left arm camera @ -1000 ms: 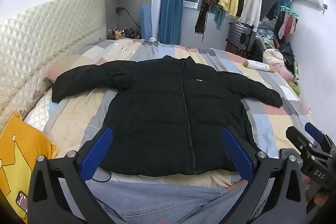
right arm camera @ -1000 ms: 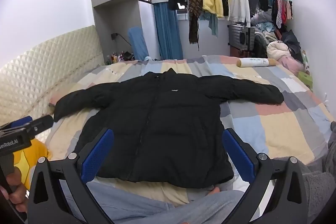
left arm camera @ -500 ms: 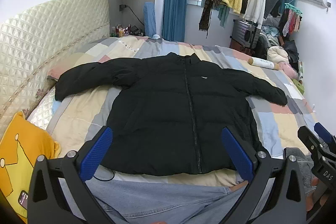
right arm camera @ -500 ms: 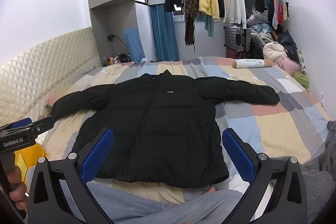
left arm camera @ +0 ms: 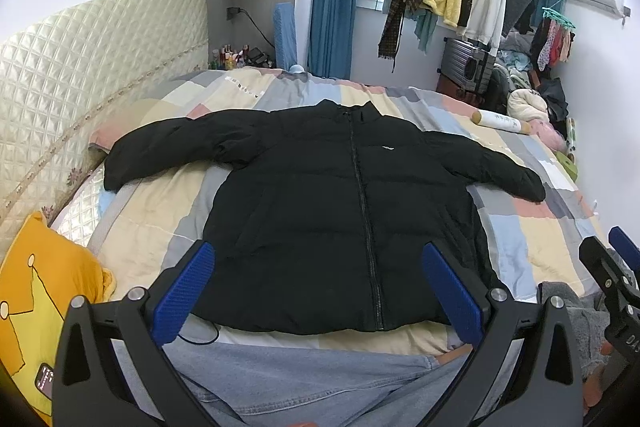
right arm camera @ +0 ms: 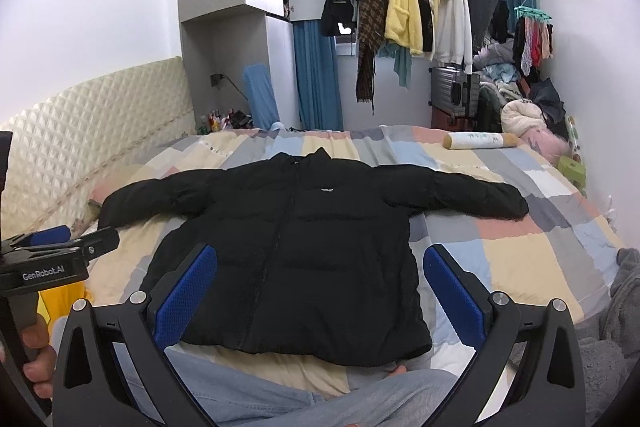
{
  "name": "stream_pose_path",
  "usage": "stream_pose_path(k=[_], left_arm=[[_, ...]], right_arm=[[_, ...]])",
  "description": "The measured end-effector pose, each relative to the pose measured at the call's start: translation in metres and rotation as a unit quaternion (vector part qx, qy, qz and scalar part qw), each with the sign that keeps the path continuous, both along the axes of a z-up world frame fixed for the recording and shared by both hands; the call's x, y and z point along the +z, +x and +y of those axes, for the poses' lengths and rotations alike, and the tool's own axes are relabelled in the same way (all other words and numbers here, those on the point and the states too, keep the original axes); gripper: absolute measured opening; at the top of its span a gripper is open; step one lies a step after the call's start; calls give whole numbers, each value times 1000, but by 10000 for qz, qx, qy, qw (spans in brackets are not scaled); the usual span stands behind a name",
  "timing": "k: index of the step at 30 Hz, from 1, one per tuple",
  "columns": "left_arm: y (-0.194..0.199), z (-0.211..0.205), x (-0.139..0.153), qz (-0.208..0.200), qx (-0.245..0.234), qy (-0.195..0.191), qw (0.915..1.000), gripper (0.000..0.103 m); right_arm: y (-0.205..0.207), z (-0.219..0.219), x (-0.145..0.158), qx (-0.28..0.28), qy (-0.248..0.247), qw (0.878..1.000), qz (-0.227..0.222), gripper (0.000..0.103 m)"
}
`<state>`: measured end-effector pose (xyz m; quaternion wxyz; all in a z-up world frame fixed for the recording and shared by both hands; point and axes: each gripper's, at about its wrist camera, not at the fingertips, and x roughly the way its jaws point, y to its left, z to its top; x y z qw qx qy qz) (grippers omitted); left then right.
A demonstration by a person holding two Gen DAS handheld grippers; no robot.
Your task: Fold large clothes
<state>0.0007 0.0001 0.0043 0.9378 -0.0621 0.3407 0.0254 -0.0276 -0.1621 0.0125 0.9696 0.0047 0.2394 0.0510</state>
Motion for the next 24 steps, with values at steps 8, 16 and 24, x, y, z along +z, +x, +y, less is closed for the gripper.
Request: stream_pose_path(k=[8,16,24], left_arm=[[-1,1,1,15,-1,5,10000,103],[-2,5,2,-28,-48,132,9999,103],[2,8,0,76,-56,135,9999,103]], right_arm=[[-3,-5,-1,-88,68,9999,2,103],[-3,-3,1,-119,23,9999,-3,103],[4,-1,0,-59,40,10000,67,103]])
